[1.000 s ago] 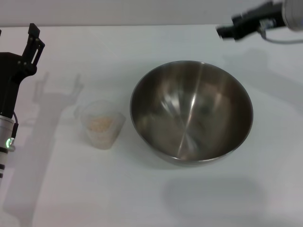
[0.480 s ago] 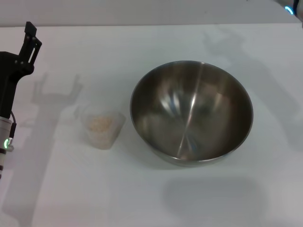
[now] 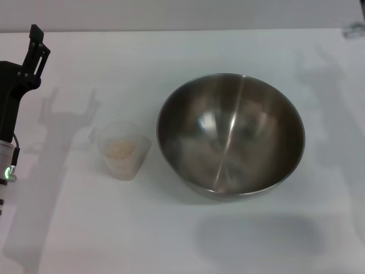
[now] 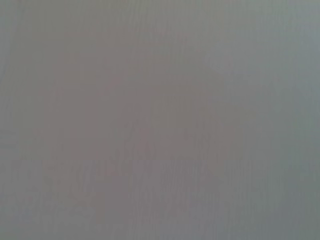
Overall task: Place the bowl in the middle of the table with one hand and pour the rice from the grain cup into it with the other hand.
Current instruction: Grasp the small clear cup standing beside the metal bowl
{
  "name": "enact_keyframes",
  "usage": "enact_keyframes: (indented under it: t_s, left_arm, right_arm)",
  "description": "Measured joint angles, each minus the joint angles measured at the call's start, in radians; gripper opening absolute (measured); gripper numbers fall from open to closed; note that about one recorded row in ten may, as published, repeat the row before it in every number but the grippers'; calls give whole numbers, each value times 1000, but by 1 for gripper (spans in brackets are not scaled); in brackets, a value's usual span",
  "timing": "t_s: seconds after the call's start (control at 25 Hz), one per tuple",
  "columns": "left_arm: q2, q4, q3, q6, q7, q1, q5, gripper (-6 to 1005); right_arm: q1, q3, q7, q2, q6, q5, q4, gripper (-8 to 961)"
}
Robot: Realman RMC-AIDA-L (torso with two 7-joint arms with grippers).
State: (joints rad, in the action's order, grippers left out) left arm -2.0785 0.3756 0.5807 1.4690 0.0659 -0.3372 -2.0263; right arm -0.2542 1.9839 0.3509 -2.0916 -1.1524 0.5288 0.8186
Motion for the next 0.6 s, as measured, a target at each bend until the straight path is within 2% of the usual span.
enact_keyframes:
  t_s: [0.04,0.08,0.16,0.2,0.24,0.28,0.44,0.6]
  left_arm:
    - [0,-4,-7,0,0,2,0,868]
    - [0,-4,-7,0,0,2,0,868]
    - [1,-10,-30,0,-1,7,0,868]
    - [1,-13,-48,0,-4,10,0,868]
    - [2,-30,-86,0,-12,17,0,868]
    - [2,-30,-86,0,-12,17,0,868]
    - [3,-89,-167,-8,-17,44,-1,868]
    - [7,-132,-220,-11,-8,85,0,867]
  right_arm:
    - [-13,2,-109,0,-132,0,-121,433]
    - [-13,2,-109,0,-132,0,-121,433]
    - [-28,-7,-217,3,-222,1,-236,433]
    - [-37,-14,-273,6,-266,1,-299,433]
    - [-53,-32,-363,10,-331,1,-415,433]
    - [-53,-32,-363,10,-331,1,-415,433]
    - [-70,-91,-432,12,-367,0,-559,433]
    - [-79,-112,-428,14,-362,0,-600,433]
